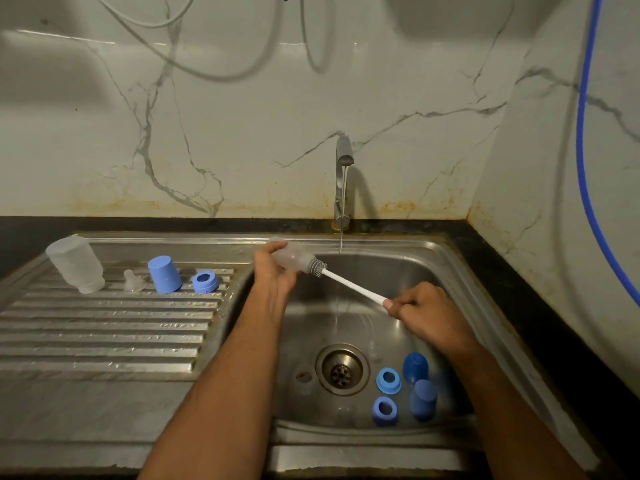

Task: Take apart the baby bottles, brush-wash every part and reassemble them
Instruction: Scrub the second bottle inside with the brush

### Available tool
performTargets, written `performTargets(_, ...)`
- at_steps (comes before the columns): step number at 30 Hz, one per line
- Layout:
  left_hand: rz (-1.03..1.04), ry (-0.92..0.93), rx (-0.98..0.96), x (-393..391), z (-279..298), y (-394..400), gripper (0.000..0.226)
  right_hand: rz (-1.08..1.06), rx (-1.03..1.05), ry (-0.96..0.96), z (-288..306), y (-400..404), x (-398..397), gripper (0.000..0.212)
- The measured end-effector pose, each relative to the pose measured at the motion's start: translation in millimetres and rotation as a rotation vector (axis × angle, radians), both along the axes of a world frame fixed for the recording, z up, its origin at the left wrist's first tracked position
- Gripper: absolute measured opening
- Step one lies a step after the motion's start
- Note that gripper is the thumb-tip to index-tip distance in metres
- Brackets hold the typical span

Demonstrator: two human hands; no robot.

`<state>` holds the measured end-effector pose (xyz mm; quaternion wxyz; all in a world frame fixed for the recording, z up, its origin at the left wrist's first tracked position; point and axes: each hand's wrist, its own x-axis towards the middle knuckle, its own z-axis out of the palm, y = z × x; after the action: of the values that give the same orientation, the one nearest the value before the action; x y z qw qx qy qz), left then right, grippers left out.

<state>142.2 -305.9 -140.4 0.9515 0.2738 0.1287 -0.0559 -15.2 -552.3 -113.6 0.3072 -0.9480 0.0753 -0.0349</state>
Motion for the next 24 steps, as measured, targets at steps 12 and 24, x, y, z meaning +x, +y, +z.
performTargets(12,0.127,0.133,0.119,3,3,0,0.045,-0.011,0.064,0.018,6,2,-4,0.030)
performTargets(24,0.133,0.174,0.202,-13,6,-14,0.070,-0.120,0.084,0.129,3,-10,-6,0.035)
